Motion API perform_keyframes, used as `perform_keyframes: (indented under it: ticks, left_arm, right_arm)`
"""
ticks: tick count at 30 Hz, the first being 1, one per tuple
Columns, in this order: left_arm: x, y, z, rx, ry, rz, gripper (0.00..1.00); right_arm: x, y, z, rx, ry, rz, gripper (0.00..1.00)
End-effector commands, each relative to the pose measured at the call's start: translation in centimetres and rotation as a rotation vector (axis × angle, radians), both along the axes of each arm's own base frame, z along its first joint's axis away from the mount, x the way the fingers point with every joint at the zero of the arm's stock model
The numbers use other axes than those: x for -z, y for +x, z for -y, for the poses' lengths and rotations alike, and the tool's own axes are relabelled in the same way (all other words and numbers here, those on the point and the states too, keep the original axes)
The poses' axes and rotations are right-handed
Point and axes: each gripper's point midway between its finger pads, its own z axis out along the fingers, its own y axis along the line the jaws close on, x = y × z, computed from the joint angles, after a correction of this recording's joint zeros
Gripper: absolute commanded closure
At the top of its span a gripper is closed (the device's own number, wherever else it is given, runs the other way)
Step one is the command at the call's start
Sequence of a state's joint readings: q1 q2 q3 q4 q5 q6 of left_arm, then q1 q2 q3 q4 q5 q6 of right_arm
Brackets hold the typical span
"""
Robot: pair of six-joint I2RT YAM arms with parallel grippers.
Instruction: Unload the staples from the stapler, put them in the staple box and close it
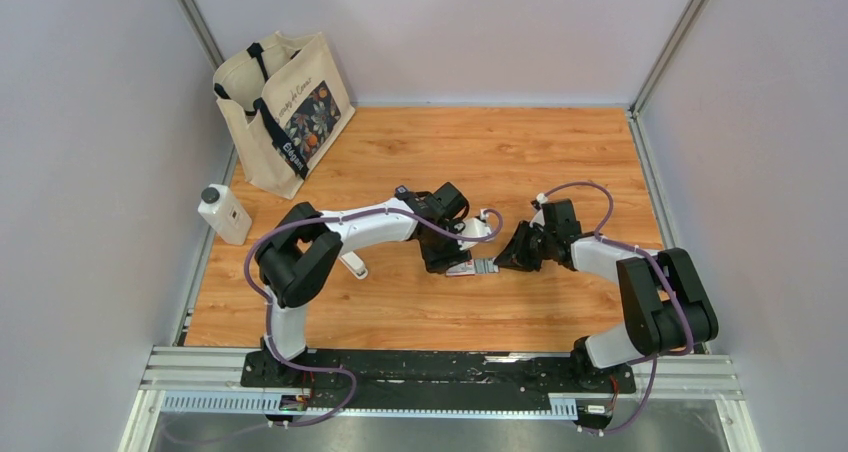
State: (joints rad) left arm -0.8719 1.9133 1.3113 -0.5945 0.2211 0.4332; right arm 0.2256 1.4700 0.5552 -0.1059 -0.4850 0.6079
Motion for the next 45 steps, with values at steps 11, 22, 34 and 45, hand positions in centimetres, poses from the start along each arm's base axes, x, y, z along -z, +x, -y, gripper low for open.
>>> perform_keyframes:
  ticks: [11,22,34,45]
  left_arm:
    - [0.4,0.7,1.3,0.041,0.009,0.025,0.39]
    - [0.6,0.6,1.1,0.038,0.017,0.019,0.40]
    - [0.4,0.5,0.9,0.044,0.018,0.022,0.41]
    - [0.4,0.4,0.8,0.047,0.025,0.016,0.41]
  right_arm:
    - [0.4,-0.5,-0.8,-0.016,0.014,-0.009,0.87]
    - [0.3,-0.4,-2.1,-0.041,0.030,-0.012,0.88]
    - [0.0,-0.3,-4.9,-0.072,0.087,-0.005,0.80]
    - [0.1,-0.5,-5.6,-0.072,0.128,-0.004,0.78]
